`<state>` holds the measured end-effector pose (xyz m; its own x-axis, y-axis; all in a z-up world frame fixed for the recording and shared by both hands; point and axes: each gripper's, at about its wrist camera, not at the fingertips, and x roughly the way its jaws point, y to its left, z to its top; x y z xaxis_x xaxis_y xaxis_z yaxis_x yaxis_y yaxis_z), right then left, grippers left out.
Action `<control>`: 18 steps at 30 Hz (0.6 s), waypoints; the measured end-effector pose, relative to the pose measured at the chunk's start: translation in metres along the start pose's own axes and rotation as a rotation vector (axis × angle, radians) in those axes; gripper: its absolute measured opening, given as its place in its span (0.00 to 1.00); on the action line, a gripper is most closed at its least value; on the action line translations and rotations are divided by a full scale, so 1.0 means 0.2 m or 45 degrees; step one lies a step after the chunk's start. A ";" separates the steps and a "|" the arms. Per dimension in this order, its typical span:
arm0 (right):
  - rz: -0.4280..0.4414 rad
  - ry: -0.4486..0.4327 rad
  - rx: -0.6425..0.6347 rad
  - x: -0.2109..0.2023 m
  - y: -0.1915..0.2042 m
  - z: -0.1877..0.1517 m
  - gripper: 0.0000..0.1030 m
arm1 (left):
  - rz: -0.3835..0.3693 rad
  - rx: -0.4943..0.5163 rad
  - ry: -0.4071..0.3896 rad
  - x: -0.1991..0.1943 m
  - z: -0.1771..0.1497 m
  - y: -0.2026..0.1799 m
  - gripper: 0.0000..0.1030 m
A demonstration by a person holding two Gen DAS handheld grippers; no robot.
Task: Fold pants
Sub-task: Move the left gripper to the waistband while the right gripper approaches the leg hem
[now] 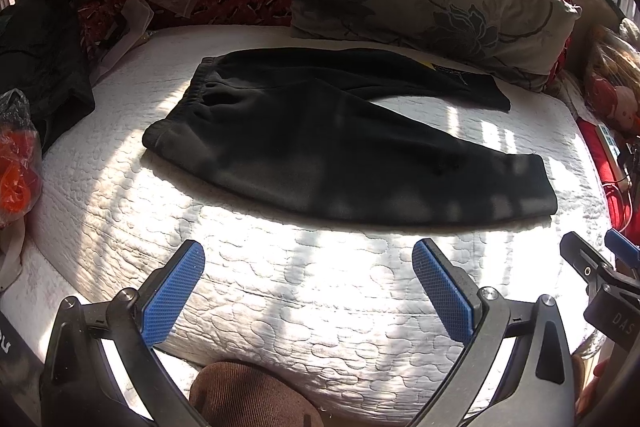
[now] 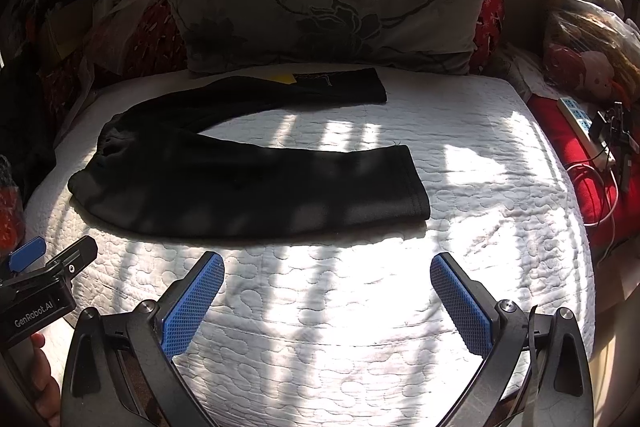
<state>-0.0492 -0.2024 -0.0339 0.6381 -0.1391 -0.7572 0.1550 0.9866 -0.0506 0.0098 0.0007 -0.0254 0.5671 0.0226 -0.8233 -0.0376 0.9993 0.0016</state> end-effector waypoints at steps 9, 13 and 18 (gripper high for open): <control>0.069 0.041 0.020 0.14 -0.19 0.26 1.00 | 0.205 0.200 0.126 0.21 0.27 0.17 1.00; -0.028 0.013 -0.031 0.27 -0.34 0.56 1.00 | 0.237 0.196 0.159 0.33 0.55 0.40 1.00; 0.005 0.061 -0.033 0.58 -0.47 0.95 1.00 | 0.201 0.130 0.257 0.57 0.85 0.66 1.00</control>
<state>0.1524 -0.3276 0.0070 0.6018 -0.1313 -0.7878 0.1326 0.9891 -0.0636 0.2098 0.1404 -0.0223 0.3849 0.1825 -0.9047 -0.0236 0.9819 0.1881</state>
